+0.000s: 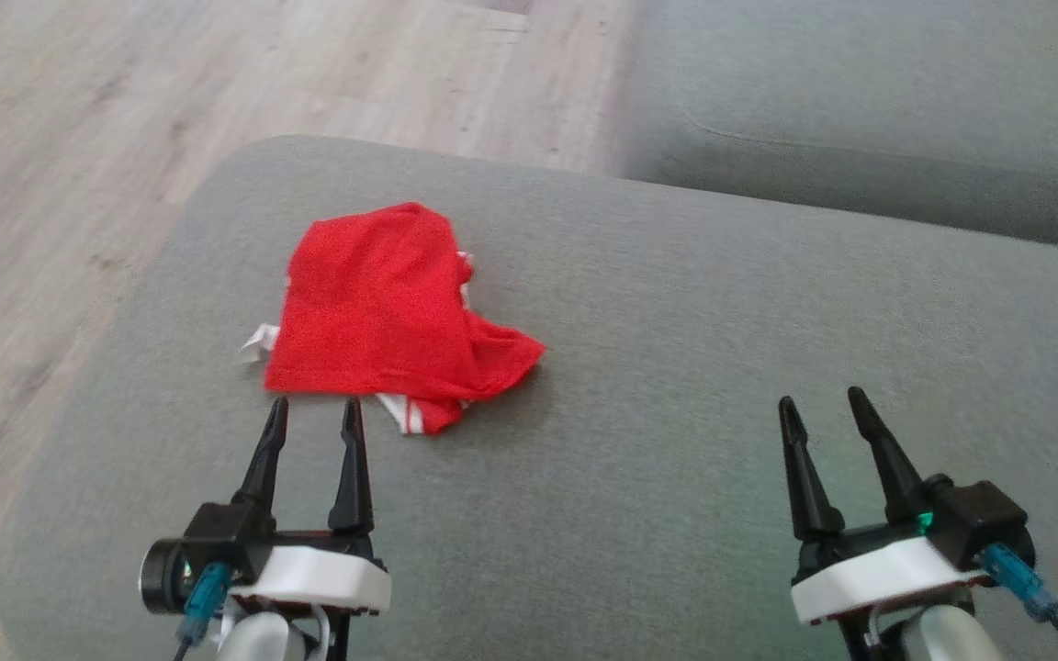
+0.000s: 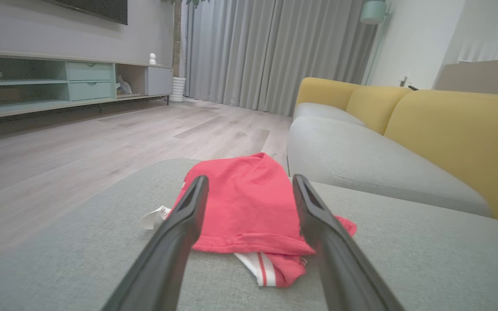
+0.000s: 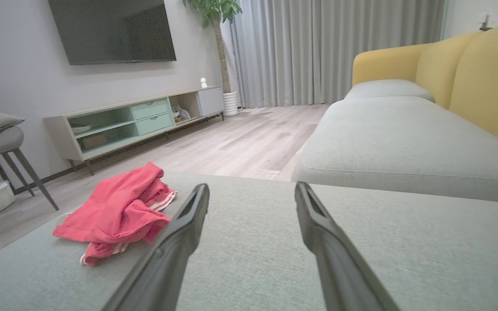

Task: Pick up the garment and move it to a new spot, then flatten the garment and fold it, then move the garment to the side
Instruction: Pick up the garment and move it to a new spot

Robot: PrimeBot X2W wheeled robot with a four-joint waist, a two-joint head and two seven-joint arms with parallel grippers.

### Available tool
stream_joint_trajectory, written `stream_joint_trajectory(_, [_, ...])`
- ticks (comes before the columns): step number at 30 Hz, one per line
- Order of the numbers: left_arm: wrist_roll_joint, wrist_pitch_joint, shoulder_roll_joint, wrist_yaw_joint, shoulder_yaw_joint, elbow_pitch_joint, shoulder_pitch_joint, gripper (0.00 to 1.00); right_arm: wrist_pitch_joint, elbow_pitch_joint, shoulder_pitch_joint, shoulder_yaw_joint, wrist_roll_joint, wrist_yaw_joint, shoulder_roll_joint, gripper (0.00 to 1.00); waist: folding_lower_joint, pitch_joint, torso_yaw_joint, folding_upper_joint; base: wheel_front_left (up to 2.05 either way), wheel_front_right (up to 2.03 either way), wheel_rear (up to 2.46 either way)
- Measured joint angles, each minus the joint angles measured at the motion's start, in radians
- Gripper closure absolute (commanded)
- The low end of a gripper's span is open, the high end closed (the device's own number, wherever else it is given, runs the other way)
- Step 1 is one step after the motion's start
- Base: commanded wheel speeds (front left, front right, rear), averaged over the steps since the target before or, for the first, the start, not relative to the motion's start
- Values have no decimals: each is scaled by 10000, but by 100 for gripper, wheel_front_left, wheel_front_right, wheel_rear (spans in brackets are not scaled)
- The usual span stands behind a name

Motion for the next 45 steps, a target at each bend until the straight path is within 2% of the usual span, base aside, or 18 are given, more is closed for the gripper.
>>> stream_joint_trajectory(6, [0, 0, 4, -6, 88, 15, 8, 0, 2, 2, -2, 253, 15, 0, 0, 0, 0, 84, 617, 0, 0, 0, 0])
stream_joint_trajectory(12, [127, 0, 2, -194, 245, 303, -29, 0, 0, 13, -25, 359, 12, 0, 0, 0, 0, 420, 645, 0, 0, 0, 0])
stream_joint_trajectory(16, [190, 10, 125, -313, 286, 1204, -513, 0, 0, 10, -58, 337, -2, 0, -2, 0, 0, 724, 426, 0, 0, 0, 0])
stream_joint_trajectory(20, [192, 481, 424, -451, 314, 2025, -1444, 0, 0, -4, -191, 318, -157, 0, -2, 0, 1, 1053, 226, 0, 0, 0, 0])
stream_joint_trajectory(31, [157, 2784, 1423, -1097, 414, 4936, -4953, 0, 0, -286, -1103, 88, -665, 0, -10, 0, 3, 2631, -607, 0, 0, 0, 0])
stream_joint_trajectory(42, [-886, 4157, 1774, -1444, 681, 7116, -6733, 1, 0, -510, -1590, -61, -872, 0, -19, 0, 1, 3751, -1370, 0, 0, 0, 0])
stream_joint_trajectory(43, [-986, 4209, 1793, -1444, 677, 7223, -6848, 98, 0, -518, -1601, -82, -872, 0, -19, 0, 2, 3797, -1415, 0, 0, 0, 0])
stream_joint_trajectory(45, [-1014, 4190, 1843, -1455, 596, 7285, -6938, 100, 0, -529, -1620, -109, -872, 0, -19, 0, 2, 3841, -1480, 0, 0, 0, 0])
